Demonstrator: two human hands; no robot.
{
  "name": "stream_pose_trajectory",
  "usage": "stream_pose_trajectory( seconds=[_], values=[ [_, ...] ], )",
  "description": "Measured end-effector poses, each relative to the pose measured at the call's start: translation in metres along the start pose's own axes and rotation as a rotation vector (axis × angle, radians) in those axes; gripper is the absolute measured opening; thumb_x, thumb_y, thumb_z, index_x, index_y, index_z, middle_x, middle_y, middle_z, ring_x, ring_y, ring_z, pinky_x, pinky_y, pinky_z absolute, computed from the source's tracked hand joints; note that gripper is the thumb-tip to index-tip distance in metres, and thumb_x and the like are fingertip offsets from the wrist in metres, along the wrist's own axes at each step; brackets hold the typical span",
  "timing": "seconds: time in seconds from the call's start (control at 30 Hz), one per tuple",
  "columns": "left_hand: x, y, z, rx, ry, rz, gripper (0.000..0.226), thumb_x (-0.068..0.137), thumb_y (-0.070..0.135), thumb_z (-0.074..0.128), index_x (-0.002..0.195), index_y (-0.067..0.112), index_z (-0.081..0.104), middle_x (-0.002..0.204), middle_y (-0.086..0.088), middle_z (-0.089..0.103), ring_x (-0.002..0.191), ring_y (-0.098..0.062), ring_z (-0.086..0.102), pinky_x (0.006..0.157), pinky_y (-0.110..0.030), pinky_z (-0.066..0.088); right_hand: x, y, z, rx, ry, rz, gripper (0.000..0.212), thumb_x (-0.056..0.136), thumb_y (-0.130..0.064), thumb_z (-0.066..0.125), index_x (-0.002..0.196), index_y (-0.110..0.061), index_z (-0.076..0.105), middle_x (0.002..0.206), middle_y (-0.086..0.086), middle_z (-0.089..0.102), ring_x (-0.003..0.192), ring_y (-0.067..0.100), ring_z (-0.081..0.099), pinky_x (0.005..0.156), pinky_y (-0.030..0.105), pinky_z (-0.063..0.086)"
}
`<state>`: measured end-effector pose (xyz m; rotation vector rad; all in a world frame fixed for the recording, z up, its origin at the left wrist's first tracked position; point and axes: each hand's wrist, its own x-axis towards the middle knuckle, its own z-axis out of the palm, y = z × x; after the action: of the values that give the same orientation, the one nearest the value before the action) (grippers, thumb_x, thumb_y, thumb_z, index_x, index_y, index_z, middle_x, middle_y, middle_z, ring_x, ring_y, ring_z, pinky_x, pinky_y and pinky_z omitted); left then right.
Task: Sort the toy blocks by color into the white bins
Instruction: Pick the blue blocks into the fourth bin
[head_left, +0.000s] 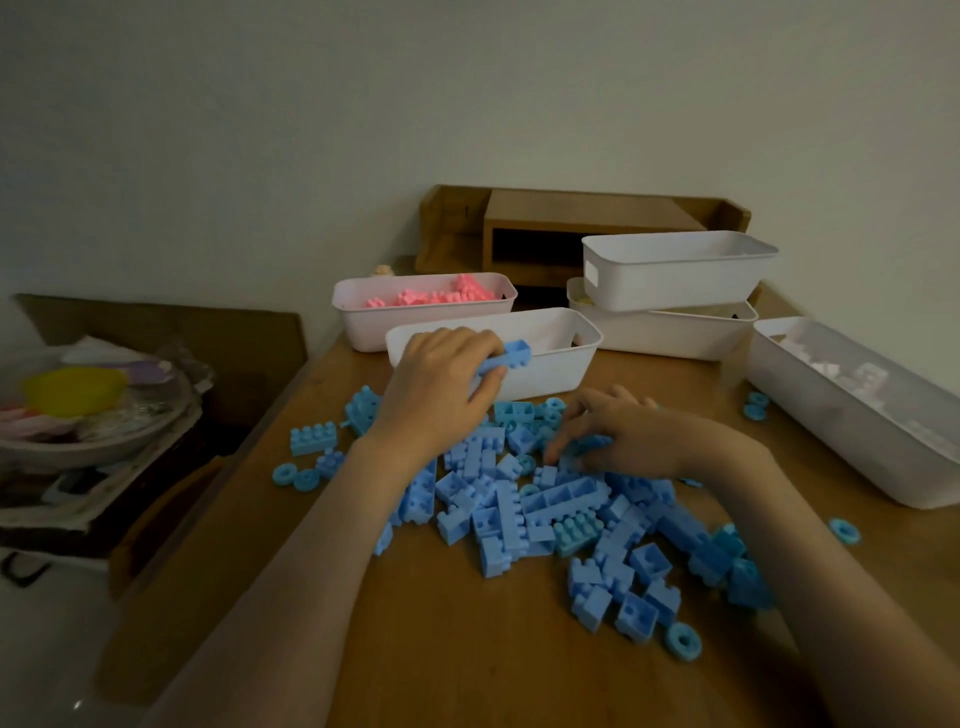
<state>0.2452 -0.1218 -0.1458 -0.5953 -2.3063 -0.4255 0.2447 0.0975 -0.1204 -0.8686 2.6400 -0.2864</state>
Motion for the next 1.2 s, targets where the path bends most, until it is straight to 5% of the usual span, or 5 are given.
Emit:
stream_pose_trajectory(
  seconds=[0.27, 0.57, 0.8, 0.93, 1.2],
  values=[
    [-0.002, -0.007, 0.001, 0.080, -0.124, -0.259, 0.027, 0.099, 0.031, 0.041, 0.121, 0.018, 0.051, 0.105, -0.008, 0.059, 0.081, -0.031, 0.058, 0.064, -0.037, 0.045, 0.006, 0.009, 0.008, 0.050, 0.112, 0.002, 0.011, 0.087, -0.039, 0.060, 0.097, -0.042, 0.061, 0.111, -0.010, 0.039, 0.111, 0.013, 0.030, 0.100, 0.036, 0.025],
    [0.000, -0.001, -0.007, -0.127, -0.098, -0.359, 0.016, 0.095, 0.027, 0.050, 0.109, 0.020, 0.052, 0.103, -0.003, 0.063, 0.086, -0.026, 0.058, 0.076, -0.037, 0.047, 0.000, 0.001, 0.000, 0.411, 0.649, -0.030, 0.014, 0.092, -0.034, 0.054, 0.100, -0.024, 0.058, 0.075, -0.009, 0.064, 0.062, 0.003, 0.055, 0.054, 0.013, 0.042],
    [-0.004, -0.010, 0.007, 0.081, 0.009, -0.302, 0.021, 0.090, 0.028, 0.055, 0.109, 0.019, 0.058, 0.108, 0.001, 0.059, 0.105, -0.020, 0.053, 0.089, -0.028, 0.019, 0.018, -0.005, -0.008, 0.641, 0.803, -0.003, 0.016, 0.094, -0.027, 0.052, 0.108, -0.021, 0.057, 0.076, -0.002, 0.068, 0.060, 0.005, 0.057, 0.062, 0.023, 0.051],
    [0.000, -0.003, -0.003, -0.094, 0.020, -0.151, 0.012, 0.081, 0.025, 0.054, 0.089, 0.015, 0.055, 0.089, 0.002, 0.053, 0.083, -0.018, 0.052, 0.079, -0.031, 0.037, 0.035, -0.003, -0.006, 0.630, 0.832, 0.032, 0.021, 0.094, -0.027, 0.051, 0.114, -0.021, 0.053, 0.081, 0.001, 0.067, 0.072, 0.012, 0.058, 0.064, 0.024, 0.046],
    [-0.004, 0.008, -0.021, -0.273, -0.559, -0.156, 0.006, 0.082, 0.029, 0.065, 0.083, 0.030, 0.059, 0.075, 0.014, 0.061, 0.075, -0.005, 0.058, 0.075, -0.031, 0.048, 0.032, 0.000, 0.004, 0.402, 0.758, -0.053, 0.030, 0.092, -0.014, 0.053, 0.120, -0.023, 0.051, 0.083, -0.009, 0.056, 0.064, 0.002, 0.052, 0.058, 0.007, 0.041]
  ],
)
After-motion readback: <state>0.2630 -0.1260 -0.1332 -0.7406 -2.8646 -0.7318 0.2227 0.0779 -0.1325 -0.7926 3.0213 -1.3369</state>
